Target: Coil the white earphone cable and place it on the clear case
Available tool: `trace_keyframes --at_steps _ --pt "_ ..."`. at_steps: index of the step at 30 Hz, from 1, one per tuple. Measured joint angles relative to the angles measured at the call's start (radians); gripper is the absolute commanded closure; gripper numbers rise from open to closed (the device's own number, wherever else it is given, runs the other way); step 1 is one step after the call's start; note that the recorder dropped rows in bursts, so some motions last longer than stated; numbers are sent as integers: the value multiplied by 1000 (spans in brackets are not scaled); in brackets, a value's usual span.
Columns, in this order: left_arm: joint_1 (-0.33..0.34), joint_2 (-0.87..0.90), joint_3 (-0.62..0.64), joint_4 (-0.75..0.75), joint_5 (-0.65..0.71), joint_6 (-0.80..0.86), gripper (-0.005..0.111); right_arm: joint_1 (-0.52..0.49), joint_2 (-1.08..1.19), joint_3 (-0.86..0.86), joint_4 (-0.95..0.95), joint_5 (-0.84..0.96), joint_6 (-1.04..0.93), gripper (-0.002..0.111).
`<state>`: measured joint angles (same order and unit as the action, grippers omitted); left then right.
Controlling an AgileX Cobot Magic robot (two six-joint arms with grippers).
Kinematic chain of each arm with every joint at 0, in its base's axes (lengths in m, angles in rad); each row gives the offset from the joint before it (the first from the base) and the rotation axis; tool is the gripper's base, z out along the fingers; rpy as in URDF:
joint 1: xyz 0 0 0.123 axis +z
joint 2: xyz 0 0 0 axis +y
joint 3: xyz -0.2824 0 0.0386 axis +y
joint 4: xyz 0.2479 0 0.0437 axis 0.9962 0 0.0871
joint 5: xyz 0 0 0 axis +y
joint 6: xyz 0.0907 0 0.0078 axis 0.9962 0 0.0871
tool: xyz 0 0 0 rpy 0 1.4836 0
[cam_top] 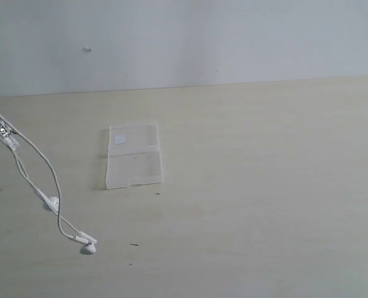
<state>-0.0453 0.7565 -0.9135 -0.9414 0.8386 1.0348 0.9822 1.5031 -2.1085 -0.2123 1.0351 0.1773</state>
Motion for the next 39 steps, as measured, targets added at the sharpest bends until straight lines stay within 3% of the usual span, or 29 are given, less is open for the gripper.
trace_keyframes --at_steps 8,15,35,39 --pt "0 -14 -8 1 4 -13 107 0 0 11 -23 119 1 108" --pt "0 -21 -46 16 6 -34 107 0 2 146 -23 133 12 108" --pt "0 -21 -47 73 31 -63 107 0 -48 636 -21 -62 77 108" --pt "0 -21 -49 75 31 -67 107 0 -48 649 18 -66 51 89"
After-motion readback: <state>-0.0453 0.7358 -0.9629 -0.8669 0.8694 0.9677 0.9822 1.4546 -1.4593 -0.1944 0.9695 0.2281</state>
